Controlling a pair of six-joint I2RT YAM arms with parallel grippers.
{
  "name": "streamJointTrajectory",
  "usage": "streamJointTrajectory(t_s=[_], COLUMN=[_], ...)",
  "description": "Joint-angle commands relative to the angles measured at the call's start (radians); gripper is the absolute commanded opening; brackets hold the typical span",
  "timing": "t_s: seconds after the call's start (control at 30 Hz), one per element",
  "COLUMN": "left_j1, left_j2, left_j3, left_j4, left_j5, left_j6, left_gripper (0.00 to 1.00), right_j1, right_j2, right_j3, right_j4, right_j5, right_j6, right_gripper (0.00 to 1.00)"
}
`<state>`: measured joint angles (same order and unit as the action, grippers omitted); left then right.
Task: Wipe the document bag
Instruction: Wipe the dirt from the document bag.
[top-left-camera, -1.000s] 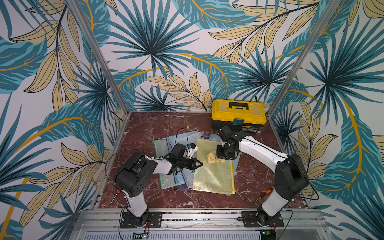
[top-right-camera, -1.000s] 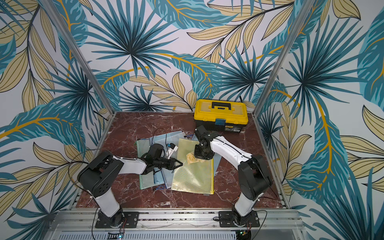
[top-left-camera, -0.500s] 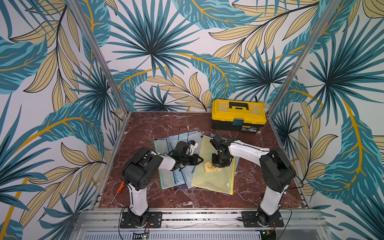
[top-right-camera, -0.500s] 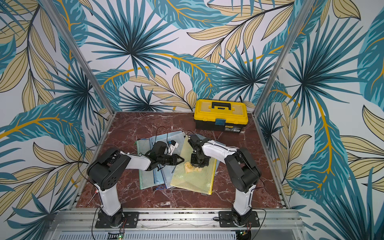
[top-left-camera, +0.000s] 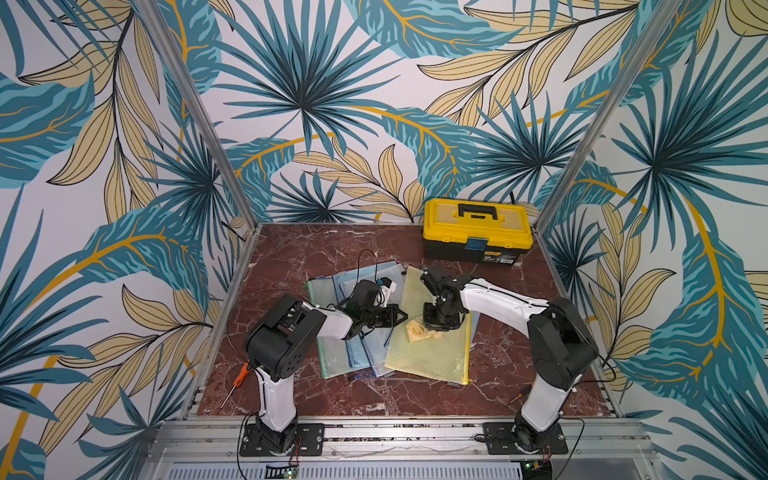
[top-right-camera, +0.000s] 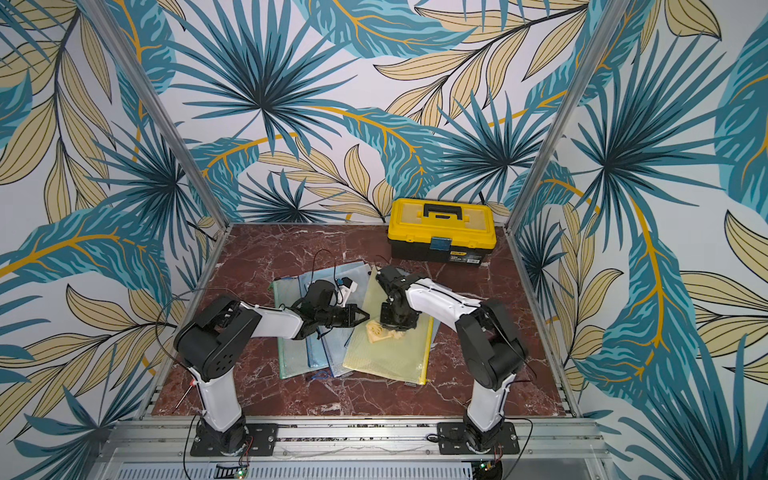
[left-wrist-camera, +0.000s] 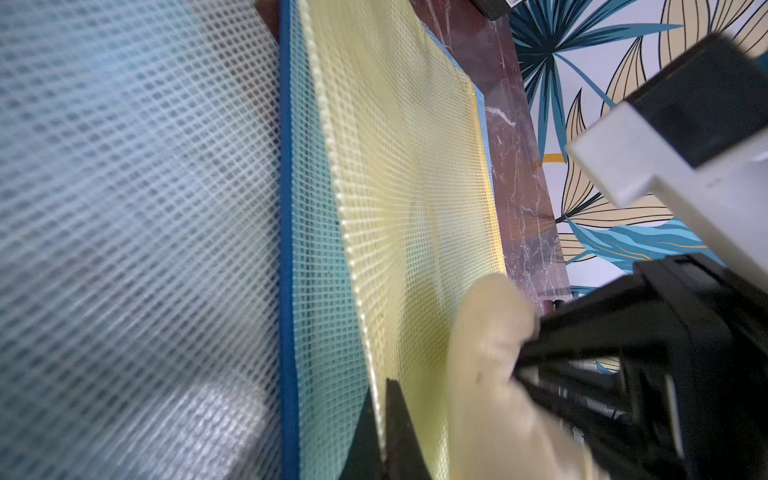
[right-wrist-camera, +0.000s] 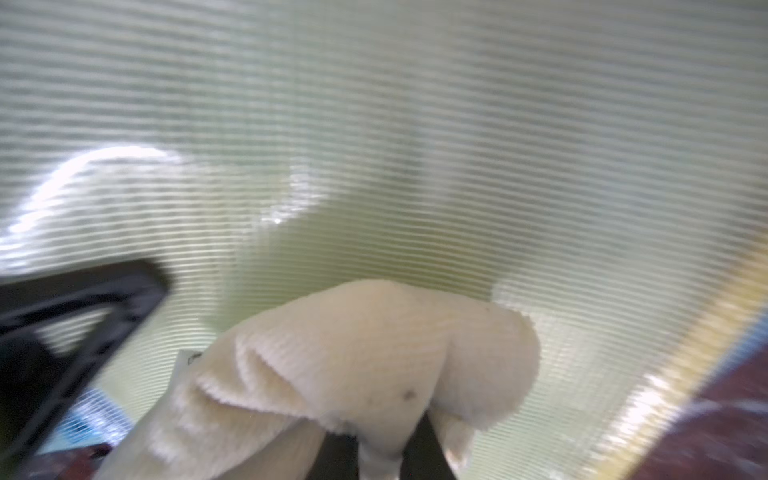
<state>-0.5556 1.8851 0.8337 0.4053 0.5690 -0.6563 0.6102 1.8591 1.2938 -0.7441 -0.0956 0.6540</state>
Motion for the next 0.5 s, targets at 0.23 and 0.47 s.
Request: streamJointTrajectory(t_s=[0.23, 0.47], left_j1=[0.012, 0.024], left_j2=[0.02, 0.011], left_j3=[0.025, 0.019], left_j4=[0.013, 0.013], left_j5=[-0.013, -0.004], left_j6=[-0.016, -0.013], left_gripper=[0.0, 0.0], right_j1=[-0.059, -0.181], right_j2=[0.119, -0.009], right_j3=[-0.103, -0.233], right_j4=[0.043, 0.013], right_j5=[-0.024, 0.003], right_j6=[0.004, -0.033], right_gripper=[0.0, 0.0])
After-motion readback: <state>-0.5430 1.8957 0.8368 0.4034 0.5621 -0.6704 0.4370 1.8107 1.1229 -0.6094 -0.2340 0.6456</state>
